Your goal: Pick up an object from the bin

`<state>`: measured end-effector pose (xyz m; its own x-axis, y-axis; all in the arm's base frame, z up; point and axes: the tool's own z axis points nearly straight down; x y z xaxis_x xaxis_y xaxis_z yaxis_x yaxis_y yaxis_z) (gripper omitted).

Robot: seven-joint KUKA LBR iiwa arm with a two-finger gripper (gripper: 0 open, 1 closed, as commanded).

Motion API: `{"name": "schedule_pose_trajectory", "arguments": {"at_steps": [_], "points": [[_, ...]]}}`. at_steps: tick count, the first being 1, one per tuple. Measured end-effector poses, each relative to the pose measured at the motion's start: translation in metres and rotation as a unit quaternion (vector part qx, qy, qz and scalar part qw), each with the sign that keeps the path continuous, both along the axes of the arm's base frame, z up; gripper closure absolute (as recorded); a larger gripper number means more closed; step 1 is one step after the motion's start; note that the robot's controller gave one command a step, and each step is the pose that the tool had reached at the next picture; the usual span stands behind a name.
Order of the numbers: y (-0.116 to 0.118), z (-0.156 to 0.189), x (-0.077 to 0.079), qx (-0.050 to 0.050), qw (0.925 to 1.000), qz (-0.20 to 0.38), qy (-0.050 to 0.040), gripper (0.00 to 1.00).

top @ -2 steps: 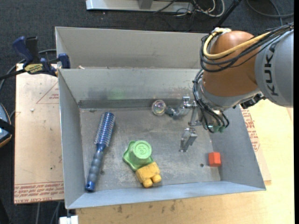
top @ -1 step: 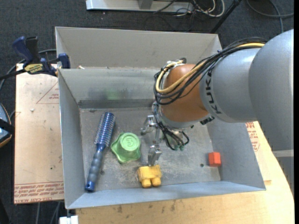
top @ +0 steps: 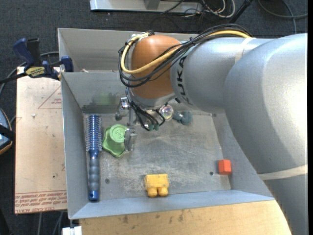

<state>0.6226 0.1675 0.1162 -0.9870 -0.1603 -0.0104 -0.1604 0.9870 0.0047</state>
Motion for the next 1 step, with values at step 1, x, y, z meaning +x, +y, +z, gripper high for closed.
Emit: {"name": "schedule_pose_trajectory", "arguments": {"at_steps": [1], "points": [[0.0279,0.0029,-0.0064,-0.003,0.9827,0.185,0.0021,0.0]]}}
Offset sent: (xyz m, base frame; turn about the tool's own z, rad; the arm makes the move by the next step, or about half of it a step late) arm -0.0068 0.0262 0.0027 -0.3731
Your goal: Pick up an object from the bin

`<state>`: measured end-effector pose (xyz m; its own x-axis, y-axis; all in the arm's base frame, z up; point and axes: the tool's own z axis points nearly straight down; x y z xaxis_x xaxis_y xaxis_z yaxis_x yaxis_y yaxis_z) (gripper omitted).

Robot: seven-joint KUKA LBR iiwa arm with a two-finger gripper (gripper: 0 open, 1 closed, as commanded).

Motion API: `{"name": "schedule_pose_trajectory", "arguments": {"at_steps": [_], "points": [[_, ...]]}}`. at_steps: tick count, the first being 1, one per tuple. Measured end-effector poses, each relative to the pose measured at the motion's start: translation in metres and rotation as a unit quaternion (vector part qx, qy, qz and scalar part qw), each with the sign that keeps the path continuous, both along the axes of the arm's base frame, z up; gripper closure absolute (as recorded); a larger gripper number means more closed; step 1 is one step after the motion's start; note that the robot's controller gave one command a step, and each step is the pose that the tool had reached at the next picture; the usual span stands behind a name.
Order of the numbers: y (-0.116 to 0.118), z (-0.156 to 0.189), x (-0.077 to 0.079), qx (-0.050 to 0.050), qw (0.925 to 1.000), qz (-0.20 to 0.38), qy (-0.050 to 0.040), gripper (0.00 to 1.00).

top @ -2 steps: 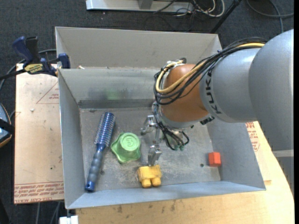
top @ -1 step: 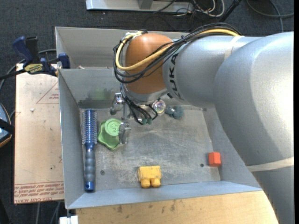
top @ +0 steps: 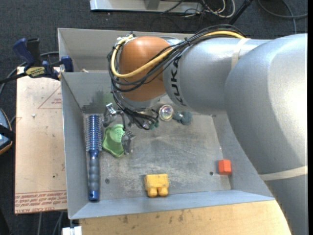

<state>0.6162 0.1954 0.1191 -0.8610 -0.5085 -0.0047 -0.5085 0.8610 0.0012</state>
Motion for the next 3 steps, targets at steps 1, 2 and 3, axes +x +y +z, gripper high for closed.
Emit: {"name": "schedule_pose_trajectory", "arguments": {"at_steps": [1,2,3], "points": [[0.0004,-0.0399,0.0053,0.0,0.9736,0.228,-0.008,0.0],[0.0015,-0.0366,0.0078,0.0,0.9742,0.226,-0.0031,0.0],[0.0018,-0.0358,0.0082,0.0,0.9742,0.226,-0.0038,1.0]]}}
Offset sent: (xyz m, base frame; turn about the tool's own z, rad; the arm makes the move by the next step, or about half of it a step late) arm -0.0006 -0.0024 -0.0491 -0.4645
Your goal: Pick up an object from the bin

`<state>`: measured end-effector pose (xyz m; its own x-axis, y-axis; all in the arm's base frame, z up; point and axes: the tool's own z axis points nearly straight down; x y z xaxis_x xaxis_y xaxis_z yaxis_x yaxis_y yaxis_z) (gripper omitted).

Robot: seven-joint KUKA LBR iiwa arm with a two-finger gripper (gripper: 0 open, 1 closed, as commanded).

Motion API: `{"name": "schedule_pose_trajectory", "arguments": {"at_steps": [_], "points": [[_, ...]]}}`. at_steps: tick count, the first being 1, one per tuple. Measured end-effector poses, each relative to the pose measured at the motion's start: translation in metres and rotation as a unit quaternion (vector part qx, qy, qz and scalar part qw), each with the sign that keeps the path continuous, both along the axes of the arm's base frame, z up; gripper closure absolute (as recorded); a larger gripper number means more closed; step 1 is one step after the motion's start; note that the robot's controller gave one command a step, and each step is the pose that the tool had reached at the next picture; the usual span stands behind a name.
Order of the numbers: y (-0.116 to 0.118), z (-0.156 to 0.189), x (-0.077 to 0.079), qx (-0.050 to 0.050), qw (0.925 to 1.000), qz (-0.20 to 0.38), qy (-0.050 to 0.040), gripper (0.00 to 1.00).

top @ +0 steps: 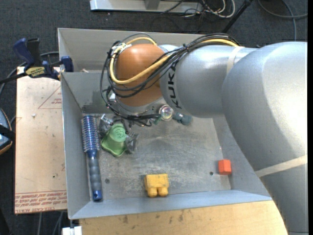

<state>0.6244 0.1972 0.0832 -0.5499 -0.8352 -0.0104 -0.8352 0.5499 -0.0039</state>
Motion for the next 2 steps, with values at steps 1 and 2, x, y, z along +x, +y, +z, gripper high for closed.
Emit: {"name": "schedule_pose_trajectory", "arguments": {"at_steps": [1,2], "points": [[0.002,0.055,0.002,-0.001,1.0,-0.001,0.0,1.0],[0.003,0.081,0.003,-0.001,1.0,-0.003,0.0015,1.0]]}}
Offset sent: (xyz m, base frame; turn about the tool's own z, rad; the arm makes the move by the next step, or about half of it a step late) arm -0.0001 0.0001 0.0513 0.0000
